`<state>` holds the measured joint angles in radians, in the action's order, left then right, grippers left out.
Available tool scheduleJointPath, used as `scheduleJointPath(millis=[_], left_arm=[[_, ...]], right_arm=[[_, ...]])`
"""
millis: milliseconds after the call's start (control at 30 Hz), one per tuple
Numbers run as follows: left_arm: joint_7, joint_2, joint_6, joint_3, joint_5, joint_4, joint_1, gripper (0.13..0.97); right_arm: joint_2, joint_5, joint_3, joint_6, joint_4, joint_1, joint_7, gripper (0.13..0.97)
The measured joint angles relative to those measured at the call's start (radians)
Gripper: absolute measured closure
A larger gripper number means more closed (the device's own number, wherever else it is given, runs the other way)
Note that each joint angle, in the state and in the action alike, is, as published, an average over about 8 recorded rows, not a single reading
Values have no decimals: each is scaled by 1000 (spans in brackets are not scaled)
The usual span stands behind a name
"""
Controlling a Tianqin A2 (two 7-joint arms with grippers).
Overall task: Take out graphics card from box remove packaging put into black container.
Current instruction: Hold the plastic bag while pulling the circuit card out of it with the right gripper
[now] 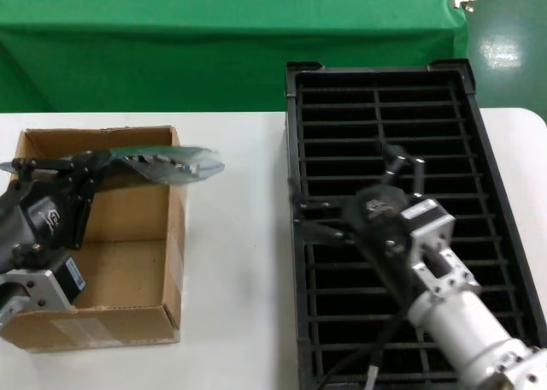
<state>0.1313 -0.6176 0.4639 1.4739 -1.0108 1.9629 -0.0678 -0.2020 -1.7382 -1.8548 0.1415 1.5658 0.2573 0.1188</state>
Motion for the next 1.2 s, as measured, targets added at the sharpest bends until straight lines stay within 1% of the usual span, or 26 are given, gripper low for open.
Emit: scheduleJointPath(millis=[133, 300, 433, 700, 733, 1000, 1033, 1200], left_arm=[[0, 0, 0, 0, 0, 0, 0, 958], [0, 0, 0, 0, 0, 0, 0, 958], [0, 0, 0, 0, 0, 0, 0, 958], [0, 0, 0, 0, 0, 0, 0, 958], [0, 0, 0, 0, 0, 0, 0, 958], [0, 0, 0, 0, 0, 0, 0, 958], [0, 0, 0, 0, 0, 0, 0, 958], [0, 0, 0, 0, 0, 0, 0, 958]], right_arm=[[48, -7, -8, 64, -53, 45, 72, 150], [90, -38, 12, 153, -120, 95, 164, 203], [89, -63, 18, 232, -166, 136, 196, 236], [44, -94, 12, 364, -213, 179, 198, 387], [40, -99, 12, 378, -219, 183, 200, 387], [33, -125, 17, 458, -269, 210, 223, 601], [34, -127, 17, 465, -274, 212, 227, 601], [43, -135, 16, 494, -296, 222, 243, 717]])
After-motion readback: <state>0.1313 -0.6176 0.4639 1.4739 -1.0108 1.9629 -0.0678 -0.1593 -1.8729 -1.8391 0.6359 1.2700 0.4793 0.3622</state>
